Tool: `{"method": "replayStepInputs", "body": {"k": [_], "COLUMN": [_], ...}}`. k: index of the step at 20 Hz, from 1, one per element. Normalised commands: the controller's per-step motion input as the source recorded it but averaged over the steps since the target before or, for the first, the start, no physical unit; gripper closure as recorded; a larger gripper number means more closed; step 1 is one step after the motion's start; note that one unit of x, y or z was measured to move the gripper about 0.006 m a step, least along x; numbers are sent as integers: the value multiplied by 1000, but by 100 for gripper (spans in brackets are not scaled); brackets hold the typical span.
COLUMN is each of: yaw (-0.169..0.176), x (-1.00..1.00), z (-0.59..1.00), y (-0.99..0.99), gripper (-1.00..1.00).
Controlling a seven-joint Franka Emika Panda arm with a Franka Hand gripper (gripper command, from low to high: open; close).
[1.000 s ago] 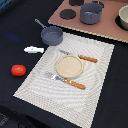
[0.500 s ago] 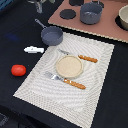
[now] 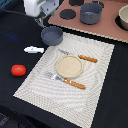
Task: Place the pan onto the stove and place the fish and sausage into the pan.
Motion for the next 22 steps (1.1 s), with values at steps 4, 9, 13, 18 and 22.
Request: {"method": "replayStepInputs", "body": {"k": [4, 9, 13, 18, 22], "yaw": [-41, -60, -50, -25, -16], "x": [-463, -484, -402, -232, 0], "z": [-308, -315, -406, -347, -259], "y": [0, 0, 0, 6, 24], "gripper": [-100, -100, -100, -100, -100]}}
